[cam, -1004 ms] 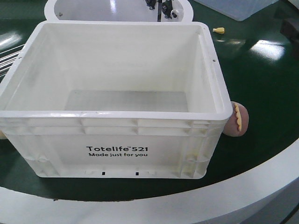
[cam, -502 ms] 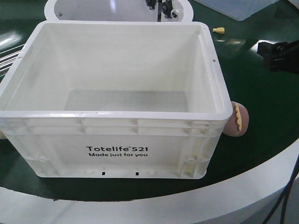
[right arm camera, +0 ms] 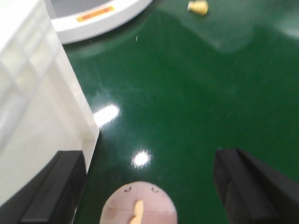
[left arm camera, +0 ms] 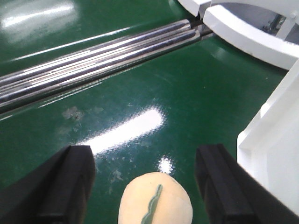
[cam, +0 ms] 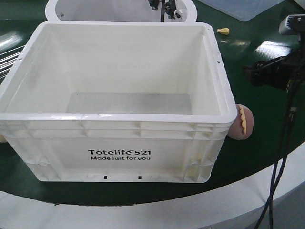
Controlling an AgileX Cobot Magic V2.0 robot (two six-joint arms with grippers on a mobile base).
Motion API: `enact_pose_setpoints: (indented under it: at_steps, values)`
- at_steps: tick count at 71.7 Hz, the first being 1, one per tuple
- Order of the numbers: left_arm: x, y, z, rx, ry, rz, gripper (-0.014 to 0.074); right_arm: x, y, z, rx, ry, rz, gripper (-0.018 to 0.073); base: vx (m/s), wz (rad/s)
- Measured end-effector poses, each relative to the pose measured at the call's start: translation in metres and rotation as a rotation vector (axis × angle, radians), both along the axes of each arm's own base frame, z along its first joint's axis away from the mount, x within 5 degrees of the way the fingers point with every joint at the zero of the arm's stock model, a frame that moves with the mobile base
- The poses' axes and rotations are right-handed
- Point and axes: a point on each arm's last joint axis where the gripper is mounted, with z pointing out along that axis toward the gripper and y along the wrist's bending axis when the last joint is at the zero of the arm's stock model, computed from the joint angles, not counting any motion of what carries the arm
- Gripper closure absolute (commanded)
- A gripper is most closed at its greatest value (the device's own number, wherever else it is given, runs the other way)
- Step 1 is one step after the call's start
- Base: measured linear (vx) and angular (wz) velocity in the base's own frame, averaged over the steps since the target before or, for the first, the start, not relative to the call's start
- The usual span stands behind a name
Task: Place moving items into box and shelve
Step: 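Lower both grippers onto the yellow and pink plush balls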
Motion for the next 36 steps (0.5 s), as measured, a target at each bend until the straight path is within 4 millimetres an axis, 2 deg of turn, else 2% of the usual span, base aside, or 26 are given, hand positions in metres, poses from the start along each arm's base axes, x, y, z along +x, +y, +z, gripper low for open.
enact_pose_setpoints:
  at_steps: [36]
  values:
    - [0.003,0.001,-0.002,0.021,0.002,-0.010,0.0023,0.023,0.005,-0.056,0.024,0.241,-0.013,-0.0033,0.00,0.00]
